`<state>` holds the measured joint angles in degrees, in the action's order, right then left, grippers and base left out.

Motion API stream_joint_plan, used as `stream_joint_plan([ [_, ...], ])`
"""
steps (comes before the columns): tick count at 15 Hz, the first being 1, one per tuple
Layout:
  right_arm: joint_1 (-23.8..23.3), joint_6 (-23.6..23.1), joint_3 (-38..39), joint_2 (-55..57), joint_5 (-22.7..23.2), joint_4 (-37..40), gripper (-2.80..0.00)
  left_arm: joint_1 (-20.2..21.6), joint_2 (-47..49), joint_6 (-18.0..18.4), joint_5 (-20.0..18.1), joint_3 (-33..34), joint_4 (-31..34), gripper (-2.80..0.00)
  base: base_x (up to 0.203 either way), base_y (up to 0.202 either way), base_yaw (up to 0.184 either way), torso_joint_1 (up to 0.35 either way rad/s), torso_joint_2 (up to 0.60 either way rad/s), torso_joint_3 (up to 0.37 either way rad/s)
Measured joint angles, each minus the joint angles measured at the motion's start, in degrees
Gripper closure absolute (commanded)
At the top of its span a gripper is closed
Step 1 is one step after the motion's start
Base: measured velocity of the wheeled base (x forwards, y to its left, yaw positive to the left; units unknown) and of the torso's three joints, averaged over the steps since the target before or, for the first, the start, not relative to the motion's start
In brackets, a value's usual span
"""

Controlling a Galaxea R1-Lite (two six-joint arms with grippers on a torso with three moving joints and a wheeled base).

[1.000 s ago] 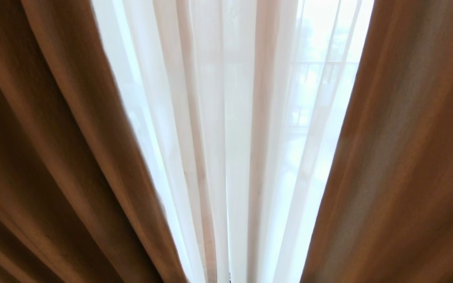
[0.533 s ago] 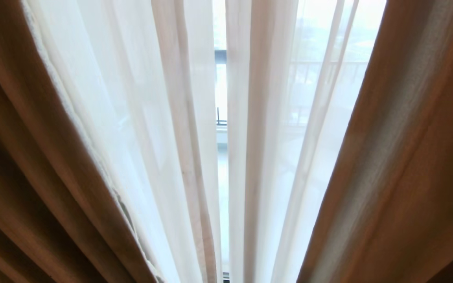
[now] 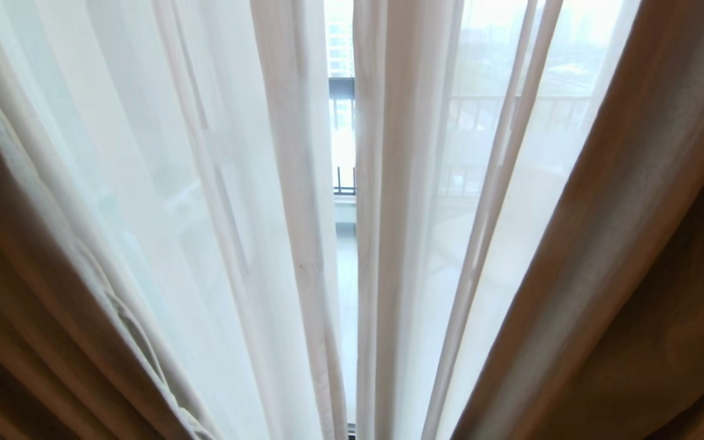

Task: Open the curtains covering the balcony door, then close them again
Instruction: Pull the outer curtains open on both sides

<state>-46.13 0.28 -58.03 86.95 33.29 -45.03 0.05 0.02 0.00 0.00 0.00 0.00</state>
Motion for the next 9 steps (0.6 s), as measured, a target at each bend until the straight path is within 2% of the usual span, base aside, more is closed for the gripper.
stream_joint_plan([
  [9, -0.43, -0.23, 3.33, -3.91, -0.61, 0.55, -2.8, 0.0, 0.0, -0.07, 0.0, 0.0, 0.0, 0.0, 0.0, 0.0, 0.0, 0.0, 0.0, 0.0],
])
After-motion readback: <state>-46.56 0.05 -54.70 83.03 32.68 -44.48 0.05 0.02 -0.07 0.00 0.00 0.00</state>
